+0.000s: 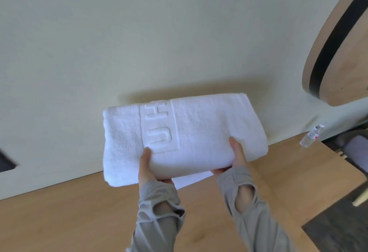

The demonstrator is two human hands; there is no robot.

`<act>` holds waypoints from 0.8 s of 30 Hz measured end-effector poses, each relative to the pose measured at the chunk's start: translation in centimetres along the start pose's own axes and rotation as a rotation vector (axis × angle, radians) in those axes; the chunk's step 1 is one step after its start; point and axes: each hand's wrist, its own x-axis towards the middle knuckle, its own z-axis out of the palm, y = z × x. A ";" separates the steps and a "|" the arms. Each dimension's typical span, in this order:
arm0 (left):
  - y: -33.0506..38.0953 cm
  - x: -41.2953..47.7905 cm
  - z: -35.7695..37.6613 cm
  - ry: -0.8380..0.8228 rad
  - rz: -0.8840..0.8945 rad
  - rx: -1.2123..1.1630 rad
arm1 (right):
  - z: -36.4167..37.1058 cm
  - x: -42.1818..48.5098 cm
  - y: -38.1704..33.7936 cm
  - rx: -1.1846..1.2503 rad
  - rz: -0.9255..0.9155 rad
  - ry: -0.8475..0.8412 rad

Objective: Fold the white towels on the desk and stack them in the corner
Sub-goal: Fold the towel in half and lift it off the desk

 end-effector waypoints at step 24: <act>-8.3 12.8 -1.4 0.344 0.280 0.377 | -10.7 21.7 -9.1 -0.528 0.284 0.236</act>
